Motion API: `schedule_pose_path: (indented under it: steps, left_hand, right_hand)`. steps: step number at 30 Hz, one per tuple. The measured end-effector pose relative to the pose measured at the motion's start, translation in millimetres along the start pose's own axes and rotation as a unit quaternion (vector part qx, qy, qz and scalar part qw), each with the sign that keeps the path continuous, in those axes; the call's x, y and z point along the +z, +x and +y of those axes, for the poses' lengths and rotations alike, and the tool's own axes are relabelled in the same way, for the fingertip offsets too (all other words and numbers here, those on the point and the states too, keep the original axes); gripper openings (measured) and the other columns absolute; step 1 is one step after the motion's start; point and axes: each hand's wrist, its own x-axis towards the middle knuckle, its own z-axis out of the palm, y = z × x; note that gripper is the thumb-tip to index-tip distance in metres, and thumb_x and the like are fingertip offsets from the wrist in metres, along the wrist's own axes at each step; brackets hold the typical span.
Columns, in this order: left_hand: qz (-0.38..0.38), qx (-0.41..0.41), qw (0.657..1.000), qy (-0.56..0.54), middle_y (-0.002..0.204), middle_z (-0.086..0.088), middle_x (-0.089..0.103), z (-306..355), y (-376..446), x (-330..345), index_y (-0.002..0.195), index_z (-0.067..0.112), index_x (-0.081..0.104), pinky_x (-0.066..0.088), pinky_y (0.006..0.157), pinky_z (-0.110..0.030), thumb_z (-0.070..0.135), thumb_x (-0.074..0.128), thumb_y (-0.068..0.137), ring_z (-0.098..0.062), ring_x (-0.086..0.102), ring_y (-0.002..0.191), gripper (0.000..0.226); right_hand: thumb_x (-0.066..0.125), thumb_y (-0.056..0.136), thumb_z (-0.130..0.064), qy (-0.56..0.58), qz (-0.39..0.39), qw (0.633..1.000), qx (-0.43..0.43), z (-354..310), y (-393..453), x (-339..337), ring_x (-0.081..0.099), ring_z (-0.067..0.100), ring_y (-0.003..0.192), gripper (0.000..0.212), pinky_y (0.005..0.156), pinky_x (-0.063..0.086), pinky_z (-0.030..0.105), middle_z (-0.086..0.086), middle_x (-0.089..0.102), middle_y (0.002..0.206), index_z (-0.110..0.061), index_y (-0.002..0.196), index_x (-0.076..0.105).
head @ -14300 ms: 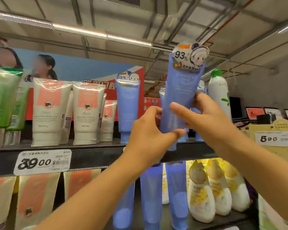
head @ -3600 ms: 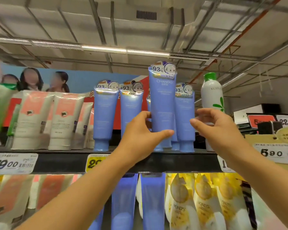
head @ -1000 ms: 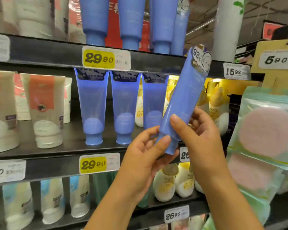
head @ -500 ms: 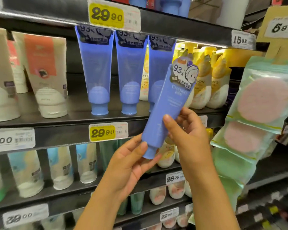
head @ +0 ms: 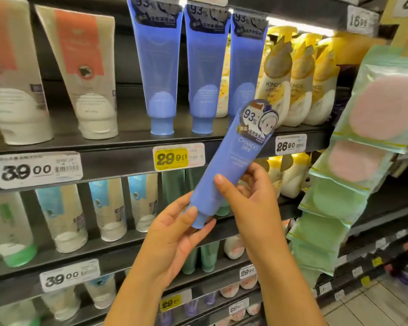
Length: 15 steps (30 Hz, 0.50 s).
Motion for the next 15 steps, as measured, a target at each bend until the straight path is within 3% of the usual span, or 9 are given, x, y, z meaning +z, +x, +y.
schedule_pose_path:
  steps: [2,4,9,15]
  left_hand:
    - [0.001,-0.004,1.000,0.002,0.113,-0.015,0.069,1,-4,-1,0.100,0.008,0.073,0.057,0.071,-0.030,0.017,0.072,0.070,-0.023,0.068,0.100,0.031]
    - [0.000,-0.014,1.000,0.013,0.109,-0.012,0.070,2,-8,-3,0.097,0.010,0.074,0.057,0.068,-0.028,0.015,0.060,0.074,-0.021,0.069,0.097,0.027]
    - [-0.006,-0.034,0.999,0.028,0.098,-0.010,0.073,1,-15,-4,0.091,0.012,0.076,0.056,0.063,-0.025,0.022,0.059,0.073,-0.018,0.071,0.083,0.027]
    - [-0.012,-0.045,0.999,0.028,0.099,-0.011,0.072,2,-20,-3,0.095,0.010,0.074,0.056,0.062,-0.025,0.022,0.060,0.073,-0.018,0.071,0.081,0.029]
  right_hand:
    - [0.067,0.081,-0.005,-0.005,0.012,1.000,-0.001,2,-4,3,0.066,-0.006,0.076,0.030,0.062,0.048,0.009,-0.009,0.064,0.095,-0.022,0.099,0.051]
    - [0.069,0.080,-0.007,-0.017,0.027,0.999,-0.004,2,-6,7,0.065,-0.007,0.074,0.031,0.061,0.048,0.008,-0.009,0.063,0.095,-0.022,0.099,0.050]
    - [0.073,0.076,-0.009,-0.037,0.059,0.997,-0.015,4,-11,9,0.064,-0.008,0.074,0.034,0.062,0.048,0.009,-0.005,0.061,0.097,-0.019,0.098,0.048]
    - [0.073,0.076,-0.009,-0.054,0.068,0.996,-0.012,5,-14,9,0.064,-0.008,0.073,0.034,0.062,0.049,0.010,-0.006,0.062,0.096,-0.019,0.098,0.049]
